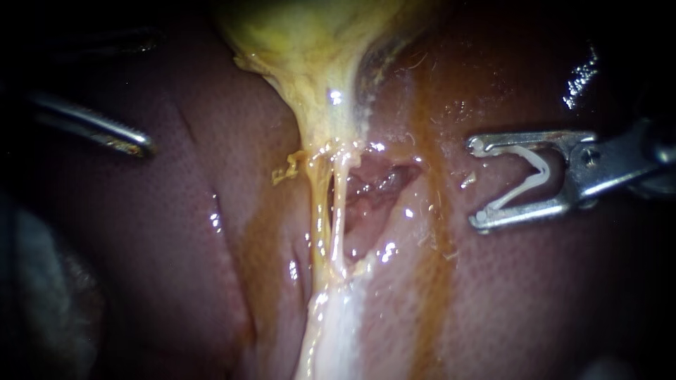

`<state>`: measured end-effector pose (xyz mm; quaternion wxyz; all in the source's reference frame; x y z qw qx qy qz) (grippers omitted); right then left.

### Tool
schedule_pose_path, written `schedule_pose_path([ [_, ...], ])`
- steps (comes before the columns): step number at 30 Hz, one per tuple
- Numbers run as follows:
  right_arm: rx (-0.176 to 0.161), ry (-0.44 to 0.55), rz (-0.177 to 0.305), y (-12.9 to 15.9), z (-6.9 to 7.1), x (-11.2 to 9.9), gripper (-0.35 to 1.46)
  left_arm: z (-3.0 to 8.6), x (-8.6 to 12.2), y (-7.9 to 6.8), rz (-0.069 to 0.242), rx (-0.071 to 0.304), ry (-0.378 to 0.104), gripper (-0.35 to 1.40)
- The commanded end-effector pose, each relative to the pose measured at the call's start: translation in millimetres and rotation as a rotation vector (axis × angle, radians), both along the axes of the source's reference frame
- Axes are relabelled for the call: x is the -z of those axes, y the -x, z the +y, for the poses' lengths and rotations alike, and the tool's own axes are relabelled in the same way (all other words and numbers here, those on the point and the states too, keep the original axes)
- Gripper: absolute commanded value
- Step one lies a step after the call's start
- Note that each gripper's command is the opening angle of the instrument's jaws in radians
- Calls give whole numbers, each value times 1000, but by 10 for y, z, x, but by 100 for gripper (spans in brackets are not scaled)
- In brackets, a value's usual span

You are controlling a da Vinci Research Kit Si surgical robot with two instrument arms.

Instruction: Grabbing gallbladder

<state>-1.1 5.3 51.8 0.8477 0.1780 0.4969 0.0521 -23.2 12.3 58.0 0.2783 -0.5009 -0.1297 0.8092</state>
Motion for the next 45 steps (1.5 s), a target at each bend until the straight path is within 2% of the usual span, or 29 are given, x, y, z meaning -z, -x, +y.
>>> schedule_pose_path([
  [1, 0, 0, 0, 0, 0, 0, 50, 0, 0, 0, 0, 0, 0, 106],
  [7, 0, 0, 0, 0, 0, 0, 50, -1, -1, 4, 2, 2, 2, 103],
  [14, 0, 0, 0, 0, 0, 0, 50, -11, -6, 20, 7, 13, 1, 103],
  [22, 0, 0, 0, -1, 0, 1, 50, -33, -20, 53, -5, -7, -24, 101],
  [28, -1, 0, 0, -2, 0, 1, 50, -43, -30, 79, -12, -12, -34, 98],
  [35, -1, 0, -1, -3, -1, 1, 50, -47, -42, 104, -9, -22, -46, 89],
  [40, -1, 0, -1, -4, -1, 1, 50, -47, -52, 115, -4, -23, -62, 81],
  [45, -2, 0, -1, -4, -1, 1, 50, -52, -66, 124, 3, -33, -78, 71],
])
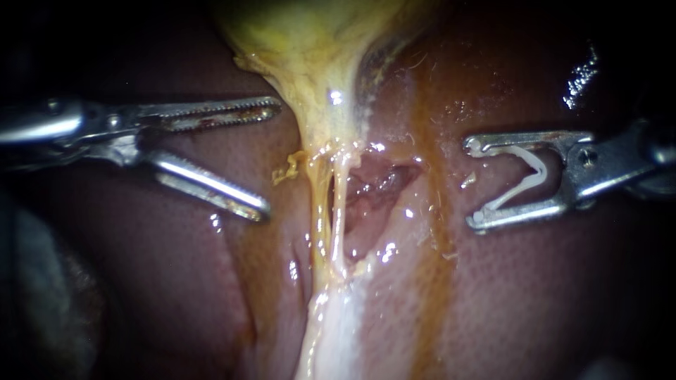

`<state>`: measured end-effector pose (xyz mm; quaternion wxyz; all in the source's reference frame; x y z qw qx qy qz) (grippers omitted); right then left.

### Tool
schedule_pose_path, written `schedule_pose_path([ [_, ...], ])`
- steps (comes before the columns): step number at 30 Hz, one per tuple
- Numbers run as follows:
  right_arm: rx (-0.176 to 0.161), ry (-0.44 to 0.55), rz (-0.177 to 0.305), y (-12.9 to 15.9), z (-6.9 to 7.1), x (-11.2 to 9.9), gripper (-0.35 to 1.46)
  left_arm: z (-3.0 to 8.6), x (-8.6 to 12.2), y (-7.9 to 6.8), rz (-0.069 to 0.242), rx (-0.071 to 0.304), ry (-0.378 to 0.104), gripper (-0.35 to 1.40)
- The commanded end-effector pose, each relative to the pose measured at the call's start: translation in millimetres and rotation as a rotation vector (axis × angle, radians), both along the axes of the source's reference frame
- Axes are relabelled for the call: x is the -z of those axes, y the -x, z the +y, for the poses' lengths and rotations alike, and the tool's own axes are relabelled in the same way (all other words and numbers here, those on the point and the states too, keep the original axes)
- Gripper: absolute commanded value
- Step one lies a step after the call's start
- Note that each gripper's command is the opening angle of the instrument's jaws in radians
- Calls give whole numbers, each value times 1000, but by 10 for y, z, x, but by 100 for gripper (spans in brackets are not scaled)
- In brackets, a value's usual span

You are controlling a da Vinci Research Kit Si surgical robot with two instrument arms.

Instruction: Grabbing gallbladder

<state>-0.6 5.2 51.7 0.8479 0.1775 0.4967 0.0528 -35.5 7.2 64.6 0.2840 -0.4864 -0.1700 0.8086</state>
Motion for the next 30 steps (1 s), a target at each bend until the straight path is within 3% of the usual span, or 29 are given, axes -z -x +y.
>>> schedule_pose_path([
  [1, 0, 0, 0, 0, 0, 0, 50, -2, -3, 1, 2, -3, 1, 69],
  [8, 0, 0, 0, -1, -1, 0, 50, -6, -15, 4, 10, -10, -6, 61],
  [15, 0, 0, 0, -1, -1, 0, 50, -6, -18, 5, 18, -15, -7, 37],
  [18, 0, 0, 0, -1, -1, 0, 50, -6, -18, 4, 20, -17, -8, 25],
  [30, 0, 0, 0, -1, -1, 0, 50, -1, -10, -2, 16, -19, -19, 7],
])
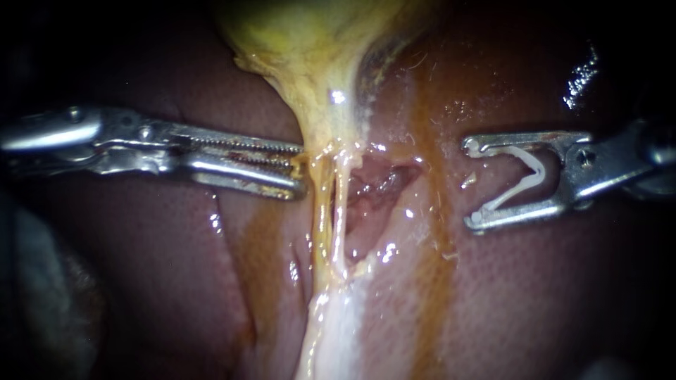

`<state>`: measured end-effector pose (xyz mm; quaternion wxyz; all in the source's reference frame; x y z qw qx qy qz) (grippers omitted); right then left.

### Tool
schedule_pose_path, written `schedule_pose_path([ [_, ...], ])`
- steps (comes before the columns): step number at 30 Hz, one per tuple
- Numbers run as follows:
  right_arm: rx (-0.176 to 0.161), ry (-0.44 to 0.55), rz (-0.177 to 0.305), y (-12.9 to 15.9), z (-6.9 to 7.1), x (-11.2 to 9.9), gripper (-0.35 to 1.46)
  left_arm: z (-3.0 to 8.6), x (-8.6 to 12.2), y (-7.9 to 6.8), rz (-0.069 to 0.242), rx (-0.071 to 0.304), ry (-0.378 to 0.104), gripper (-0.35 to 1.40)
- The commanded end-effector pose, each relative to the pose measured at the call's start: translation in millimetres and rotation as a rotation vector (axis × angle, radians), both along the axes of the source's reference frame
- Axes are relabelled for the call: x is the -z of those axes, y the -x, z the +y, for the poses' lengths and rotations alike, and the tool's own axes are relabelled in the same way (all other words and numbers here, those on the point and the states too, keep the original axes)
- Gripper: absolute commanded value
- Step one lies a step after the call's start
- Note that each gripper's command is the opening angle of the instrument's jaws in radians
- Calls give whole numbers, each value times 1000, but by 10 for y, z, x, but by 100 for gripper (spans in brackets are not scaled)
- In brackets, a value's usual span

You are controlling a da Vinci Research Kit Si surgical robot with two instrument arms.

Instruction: Grabbing gallbladder

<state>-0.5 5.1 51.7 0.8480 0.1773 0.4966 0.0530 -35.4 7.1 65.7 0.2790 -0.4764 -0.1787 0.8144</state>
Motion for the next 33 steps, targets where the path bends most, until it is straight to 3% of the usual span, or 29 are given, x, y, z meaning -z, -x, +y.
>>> schedule_pose_path([
  [1, 0, 0, 0, 0, 0, 0, 50, 1, 1, -1, 0, 3, -7, 5],
  [5, 0, 0, 0, 0, 0, 0, 50, 4, 5, -2, -2, 4, -15, -3],
  [10, 0, 0, 0, 0, 0, 0, 50, 5, 7, -4, -3, 10, -33, -35],
  [16, 0, 0, 0, 0, 0, 0, 50, 4, 15, -7, 5, 32, -90, -35],
  [20, 0, 0, 0, 0, 0, 0, 50, 5, 27, -14, 49, 37, -158, -35],
  [22, 0, 0, 0, 0, 0, 0, 50, 8, 33, -19, 52, 34, -168, -35],
  [25, 0, 0, 0, 1, 0, 0, 50, 19, 46, -30, 47, 33, -187, -35],
  [30, 0, 0, 0, 1, 0, 0, 50, 47, 74, -54, 58, 62, -186, -35],
  [33, 0, 0, 0, 1, 0, 0, 50, 53, 84, -63, 52, 75, -185, -35],
])
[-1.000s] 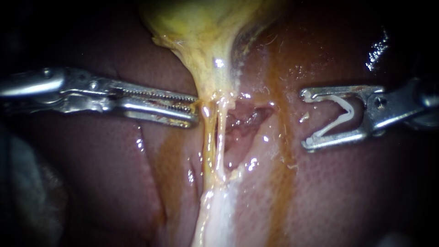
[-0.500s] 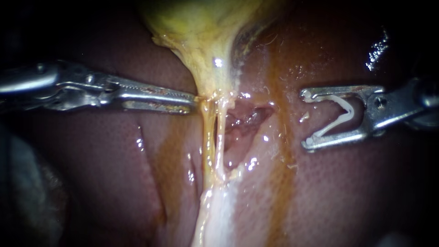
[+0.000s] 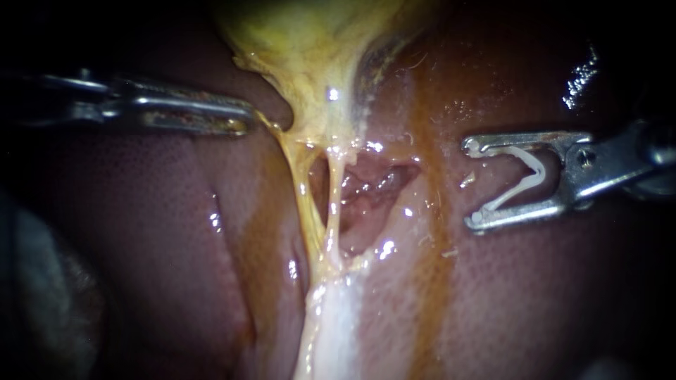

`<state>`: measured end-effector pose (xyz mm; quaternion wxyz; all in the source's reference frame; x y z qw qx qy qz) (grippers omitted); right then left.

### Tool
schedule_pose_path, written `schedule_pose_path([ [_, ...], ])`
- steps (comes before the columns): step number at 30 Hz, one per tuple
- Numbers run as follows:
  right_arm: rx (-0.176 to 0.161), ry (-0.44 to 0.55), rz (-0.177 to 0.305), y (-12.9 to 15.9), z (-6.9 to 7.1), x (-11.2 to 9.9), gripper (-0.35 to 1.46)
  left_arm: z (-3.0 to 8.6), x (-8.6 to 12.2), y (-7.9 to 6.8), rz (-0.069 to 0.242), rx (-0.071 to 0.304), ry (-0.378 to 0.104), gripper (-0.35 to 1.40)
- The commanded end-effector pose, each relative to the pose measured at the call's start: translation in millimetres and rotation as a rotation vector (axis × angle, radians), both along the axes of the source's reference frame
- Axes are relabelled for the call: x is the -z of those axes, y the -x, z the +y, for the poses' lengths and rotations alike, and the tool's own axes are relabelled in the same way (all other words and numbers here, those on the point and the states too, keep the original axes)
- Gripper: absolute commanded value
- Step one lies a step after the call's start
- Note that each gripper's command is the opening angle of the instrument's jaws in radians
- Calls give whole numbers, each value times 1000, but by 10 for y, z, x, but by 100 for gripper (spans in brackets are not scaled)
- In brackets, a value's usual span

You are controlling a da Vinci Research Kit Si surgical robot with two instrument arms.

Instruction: Grabbing gallbladder

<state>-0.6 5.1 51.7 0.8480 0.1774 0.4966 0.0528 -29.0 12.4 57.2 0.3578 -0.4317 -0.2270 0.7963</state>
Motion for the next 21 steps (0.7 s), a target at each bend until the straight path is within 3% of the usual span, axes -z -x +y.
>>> schedule_pose_path([
  [1, 0, 0, 0, 0, 0, 0, 50, 1, 3, -1, -4, 1, 1, -35],
  [21, 0, 0, 0, 0, 0, 0, 50, 0, 7, -3, -2, 3, 1, -35],
])
